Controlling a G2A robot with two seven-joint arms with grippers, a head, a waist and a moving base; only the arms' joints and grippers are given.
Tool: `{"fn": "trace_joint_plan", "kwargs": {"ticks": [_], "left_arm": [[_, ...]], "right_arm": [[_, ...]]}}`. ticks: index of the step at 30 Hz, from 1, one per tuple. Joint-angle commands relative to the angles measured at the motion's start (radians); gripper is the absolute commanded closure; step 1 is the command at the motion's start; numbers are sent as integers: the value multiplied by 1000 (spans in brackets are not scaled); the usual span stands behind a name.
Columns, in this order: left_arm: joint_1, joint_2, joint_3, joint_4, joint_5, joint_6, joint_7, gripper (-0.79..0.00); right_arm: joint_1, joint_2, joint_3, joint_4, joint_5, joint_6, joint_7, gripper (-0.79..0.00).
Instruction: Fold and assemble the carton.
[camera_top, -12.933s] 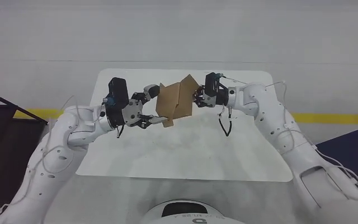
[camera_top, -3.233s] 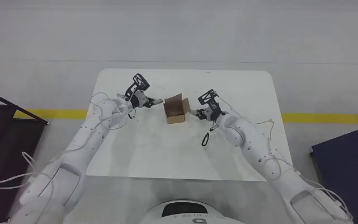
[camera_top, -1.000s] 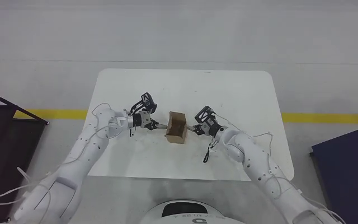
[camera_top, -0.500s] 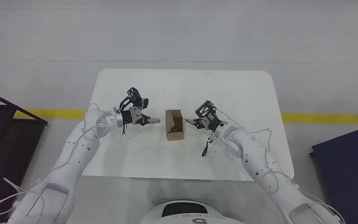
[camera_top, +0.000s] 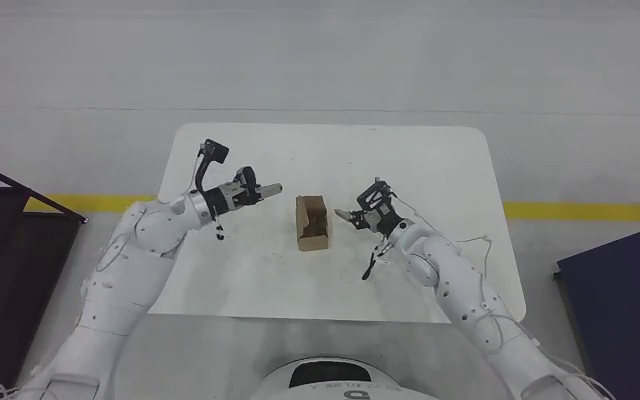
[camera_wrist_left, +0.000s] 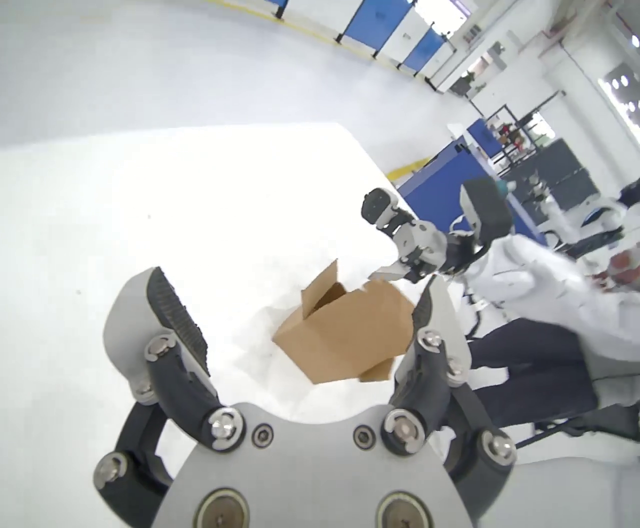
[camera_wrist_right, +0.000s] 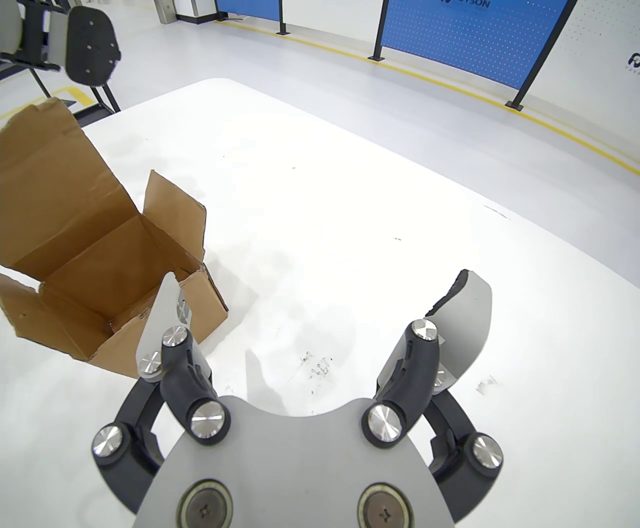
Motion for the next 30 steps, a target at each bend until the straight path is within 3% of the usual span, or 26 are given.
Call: {"fn": "trace_joint_plan", "kwargs": {"ticks": [1, 12, 15, 22, 30], "left_arm": [[33, 4, -20, -96, -108, 115, -87, -785], [33, 4, -20, -96, -108, 115, -87, -785], [44, -3, 14, -74, -173, 189, -97, -785], [-12, -28, 141, -40, -177, 342, -102, -785], [-63, -42, 209, -6, -144, 393, -122, -785]], "right_arm": [[-8, 1, 6, -4, 0, 1, -10, -785], [-45, 6, 37, -12, -2, -14, -37, -785], [-43, 5, 34, -10, -6, -21, -33, -785], [-37, 1, 30, -5, -10, -27, -28, -785], [-33, -2, 32, 10, -8, -31, -23, -785]]}}
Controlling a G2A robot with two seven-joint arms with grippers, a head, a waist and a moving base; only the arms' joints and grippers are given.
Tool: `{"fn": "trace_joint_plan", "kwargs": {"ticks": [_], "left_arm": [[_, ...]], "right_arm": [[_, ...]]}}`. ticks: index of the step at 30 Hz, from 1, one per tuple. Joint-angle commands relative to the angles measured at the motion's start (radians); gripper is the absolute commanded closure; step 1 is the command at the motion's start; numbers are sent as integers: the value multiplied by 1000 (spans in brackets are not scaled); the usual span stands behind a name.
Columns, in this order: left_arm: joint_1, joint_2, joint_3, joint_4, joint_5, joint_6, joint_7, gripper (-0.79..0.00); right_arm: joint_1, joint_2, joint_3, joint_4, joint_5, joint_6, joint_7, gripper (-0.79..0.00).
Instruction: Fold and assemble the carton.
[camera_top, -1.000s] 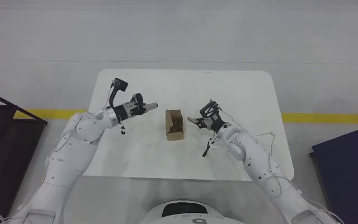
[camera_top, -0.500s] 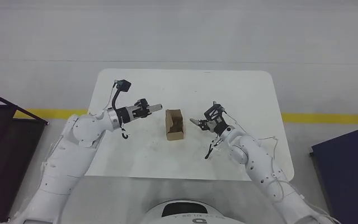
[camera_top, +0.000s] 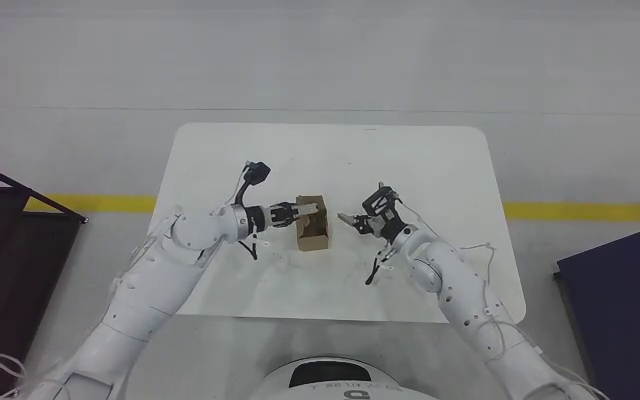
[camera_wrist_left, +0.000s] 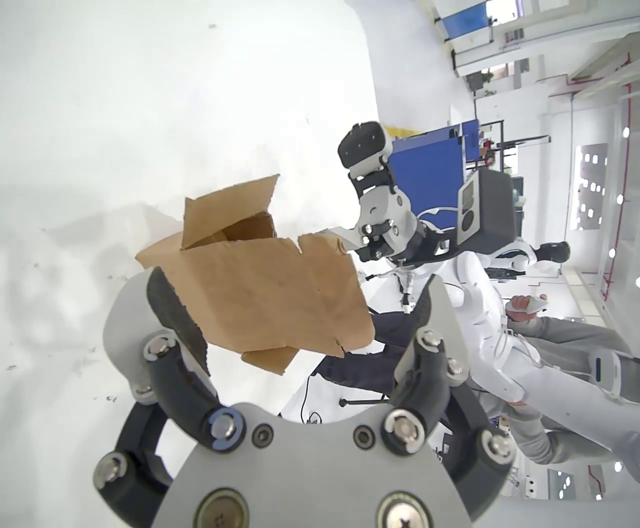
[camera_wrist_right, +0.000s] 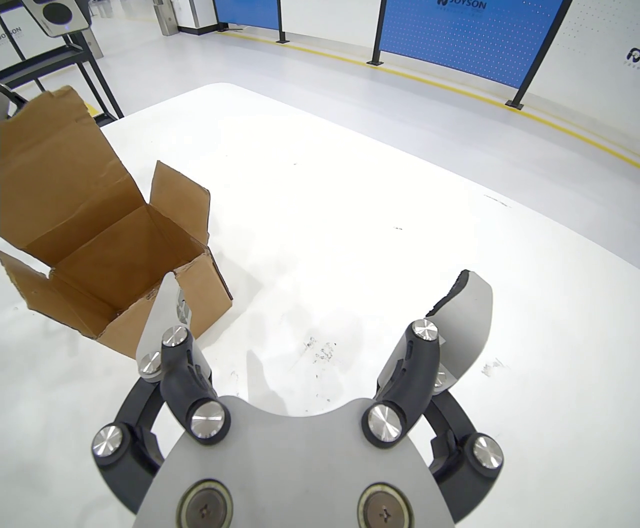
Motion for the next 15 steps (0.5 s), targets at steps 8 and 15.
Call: {"fn": "trace_joint_plan", "kwargs": {"ticks": [8, 15], "left_arm": [[-29, -8, 21, 36, 0, 13, -8, -434], [-44, -13, 29, 64, -17, 26, -11, -219]], "right_arm": [[16, -5, -1, 15, 5, -6, 15, -785], [25, -9, 0, 28, 11, -9, 23, -785]]}}
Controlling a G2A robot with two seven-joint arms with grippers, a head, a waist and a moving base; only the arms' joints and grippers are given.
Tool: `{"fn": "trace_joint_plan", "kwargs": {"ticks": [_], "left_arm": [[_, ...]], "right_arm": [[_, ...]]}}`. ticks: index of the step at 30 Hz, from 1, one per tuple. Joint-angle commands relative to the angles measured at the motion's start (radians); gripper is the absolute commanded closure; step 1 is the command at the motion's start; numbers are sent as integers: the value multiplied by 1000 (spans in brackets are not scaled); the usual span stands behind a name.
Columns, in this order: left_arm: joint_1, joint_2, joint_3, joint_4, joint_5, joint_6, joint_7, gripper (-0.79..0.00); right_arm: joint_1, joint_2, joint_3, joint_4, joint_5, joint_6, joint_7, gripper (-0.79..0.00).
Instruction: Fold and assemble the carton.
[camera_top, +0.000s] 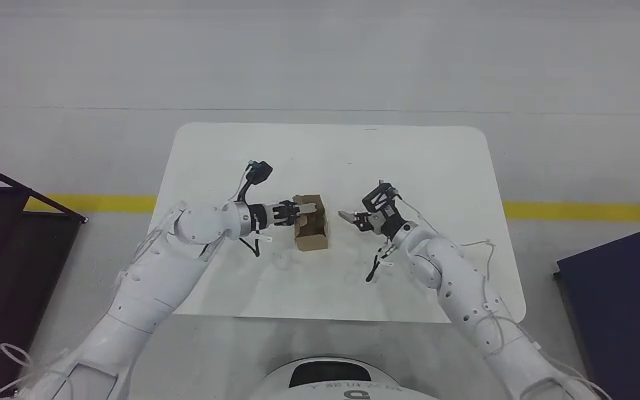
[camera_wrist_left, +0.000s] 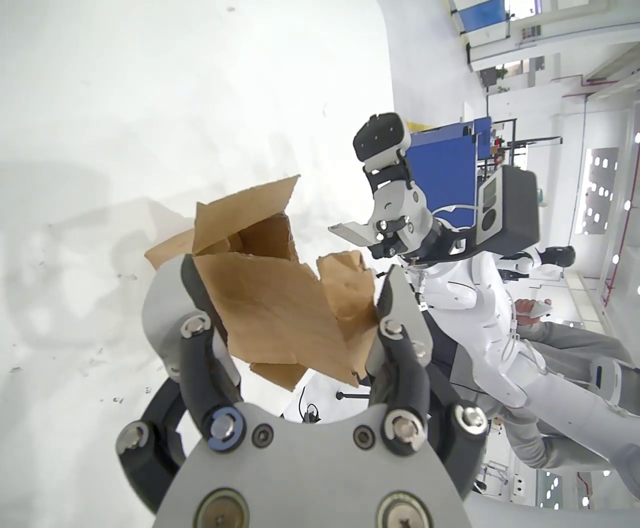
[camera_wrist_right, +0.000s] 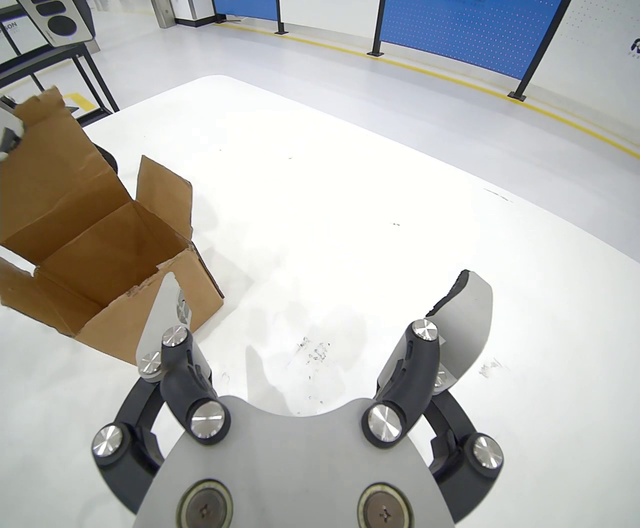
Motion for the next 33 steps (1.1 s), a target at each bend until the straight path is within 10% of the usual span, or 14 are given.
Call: {"fn": "trace_joint_plan", "kwargs": {"ticks": [1, 5, 25, 33], "left_arm": [[-3, -1, 0, 7, -4, 3, -2, -157], [-6, -2, -1, 16, -14, 6, -8, -3], [6, -7, -30, 51, -93, 85, 27, 0], [10, -11, -43, 64, -146, 101, 43, 0]], "right_arm": [[2, -1, 0, 4, 2, 0, 2, -785], [5, -3, -2, 9, 6, -4, 5, -785], [-27, 29, 31, -143, -115, -282, -24, -785], [29, 6, -36, -126, -82, -207, 105, -785]]}}
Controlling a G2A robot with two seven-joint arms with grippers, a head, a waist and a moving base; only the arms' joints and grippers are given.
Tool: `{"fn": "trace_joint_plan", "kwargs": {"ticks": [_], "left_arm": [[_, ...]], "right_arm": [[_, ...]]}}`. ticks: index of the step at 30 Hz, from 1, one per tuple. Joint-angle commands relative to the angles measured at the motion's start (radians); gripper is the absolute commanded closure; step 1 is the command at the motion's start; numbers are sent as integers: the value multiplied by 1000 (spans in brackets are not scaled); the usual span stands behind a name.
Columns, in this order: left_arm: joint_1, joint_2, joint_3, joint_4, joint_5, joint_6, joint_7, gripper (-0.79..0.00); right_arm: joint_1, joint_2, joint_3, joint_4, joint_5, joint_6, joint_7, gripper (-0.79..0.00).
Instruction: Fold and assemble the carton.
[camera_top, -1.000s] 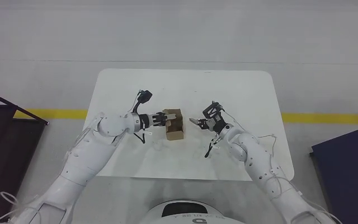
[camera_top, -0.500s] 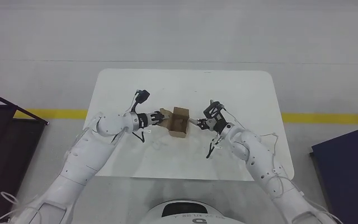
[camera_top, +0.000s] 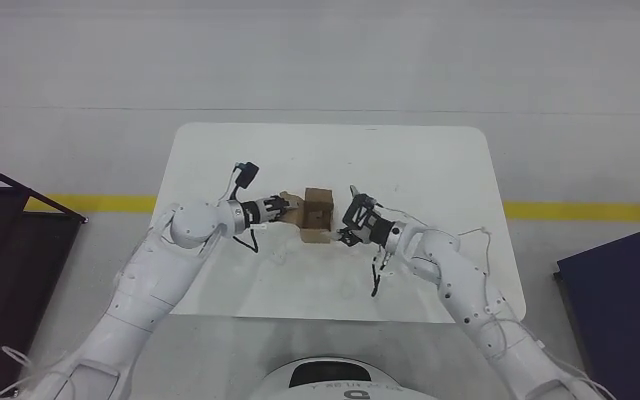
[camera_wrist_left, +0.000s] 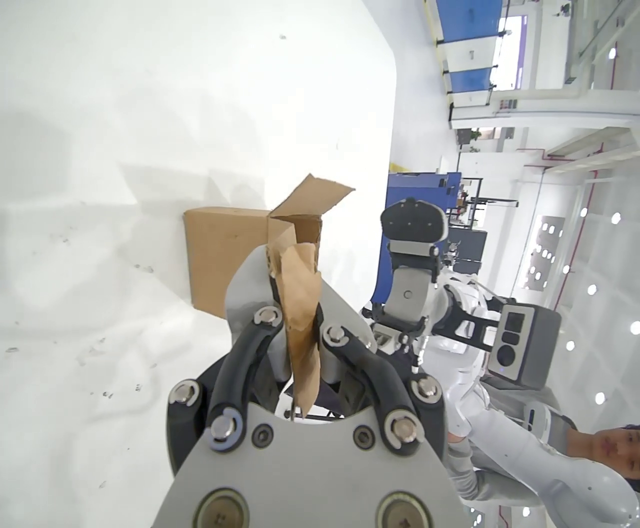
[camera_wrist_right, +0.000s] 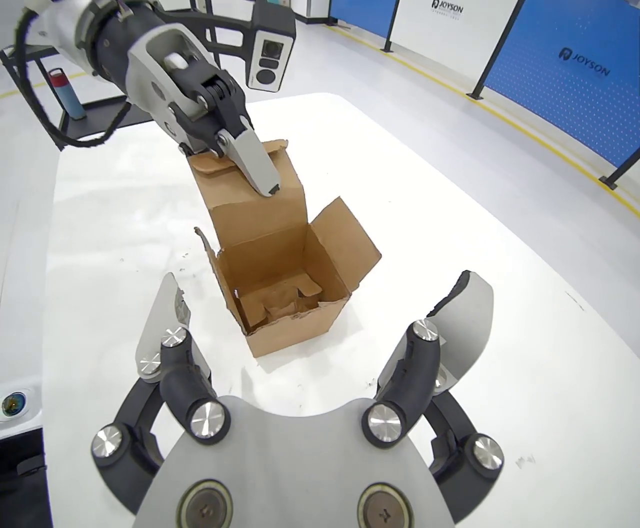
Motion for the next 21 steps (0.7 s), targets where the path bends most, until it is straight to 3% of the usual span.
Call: {"fn": "trace_joint_plan", "kwargs": {"ticks": [1, 21], "left_arm": [[1, 0, -3, 2, -6, -1, 0, 0], [8, 1, -24, 13, -25, -12, -15, 0]], "right_arm": [[29, -11, -22, 25, 25, 40, 28, -785], [194, -82, -157, 209, 41, 172, 127, -785]]}}
